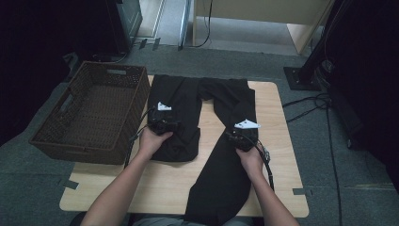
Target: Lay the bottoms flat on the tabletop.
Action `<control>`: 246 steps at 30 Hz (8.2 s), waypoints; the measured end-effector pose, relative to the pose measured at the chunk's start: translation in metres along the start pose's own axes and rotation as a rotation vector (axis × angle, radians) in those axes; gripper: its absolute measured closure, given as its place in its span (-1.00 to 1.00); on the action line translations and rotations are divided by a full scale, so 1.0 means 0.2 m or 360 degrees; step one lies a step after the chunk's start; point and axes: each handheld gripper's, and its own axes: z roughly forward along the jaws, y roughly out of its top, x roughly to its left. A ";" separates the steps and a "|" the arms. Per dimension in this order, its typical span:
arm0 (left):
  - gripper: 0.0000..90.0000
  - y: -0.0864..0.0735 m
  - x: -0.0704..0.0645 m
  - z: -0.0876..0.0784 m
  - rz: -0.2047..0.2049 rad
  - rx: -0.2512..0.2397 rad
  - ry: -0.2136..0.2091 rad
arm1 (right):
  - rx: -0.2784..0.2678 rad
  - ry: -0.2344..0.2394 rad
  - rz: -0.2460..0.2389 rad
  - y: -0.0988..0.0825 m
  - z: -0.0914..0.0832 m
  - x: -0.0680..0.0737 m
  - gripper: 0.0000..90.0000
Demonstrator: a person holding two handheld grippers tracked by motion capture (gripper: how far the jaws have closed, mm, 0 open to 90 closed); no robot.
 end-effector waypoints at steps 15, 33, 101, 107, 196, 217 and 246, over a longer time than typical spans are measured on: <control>-0.08 -0.21 -0.13 -0.13 0.0112 0.0132 -0.0129 | -0.0003 0.0018 -0.0019 -0.03 -0.03 0.03 0.25; 0.94 -0.29 -0.21 -0.14 0.0231 0.0181 -0.0180 | -0.0040 0.0178 0.0008 -0.04 -0.15 0.09 0.18; 0.19 -0.49 -0.36 -0.58 0.0057 0.0086 -0.0237 | -0.0015 0.0155 -0.0068 -0.08 -0.07 0.17 0.18; 0.20 -0.54 -0.40 -0.52 0.0122 0.0208 -0.0253 | -0.0015 0.0154 -0.0068 -0.08 -0.07 0.17 0.18; 0.70 -0.26 -0.16 -0.09 0.0134 0.0052 0.0136 | -0.0025 0.0139 -0.0051 -0.10 -0.09 0.20 0.20; 1.00 -0.36 -0.24 -0.18 0.0178 0.0102 -0.0012 | 0.0052 0.0070 -0.0016 -0.08 -0.09 0.17 0.00; 0.25 -0.25 -0.25 -0.28 0.0045 0.0098 -0.0133 | 0.0168 0.0130 0.0022 -0.16 -0.25 0.09 1.00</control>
